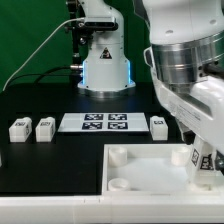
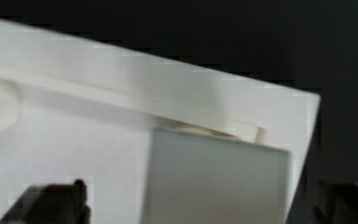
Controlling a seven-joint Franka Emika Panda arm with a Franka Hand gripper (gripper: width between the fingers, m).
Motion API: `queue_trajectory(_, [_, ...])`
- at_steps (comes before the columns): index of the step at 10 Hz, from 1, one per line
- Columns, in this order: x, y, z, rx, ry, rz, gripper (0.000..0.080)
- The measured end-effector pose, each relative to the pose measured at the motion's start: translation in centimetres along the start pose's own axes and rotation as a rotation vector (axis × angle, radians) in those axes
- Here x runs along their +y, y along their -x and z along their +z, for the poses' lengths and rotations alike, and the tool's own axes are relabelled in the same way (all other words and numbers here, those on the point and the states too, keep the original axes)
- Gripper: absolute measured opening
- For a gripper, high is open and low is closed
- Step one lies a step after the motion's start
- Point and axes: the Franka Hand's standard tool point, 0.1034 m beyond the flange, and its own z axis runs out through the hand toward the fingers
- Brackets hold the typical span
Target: Assemble one leg
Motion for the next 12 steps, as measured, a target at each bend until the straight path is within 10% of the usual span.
queue_trajectory(5, [0.02, 0.4, 0.14, 0.055, 0.048, -0.643, 0.0649])
queue_trajectory(9, [-0.21, 0.26, 0.32, 0.076, 0.033, -0.833, 0.0611])
queue_trajectory(12, [-0.06, -0.05, 0.34, 0.073, 0.023, -0.646, 0.03])
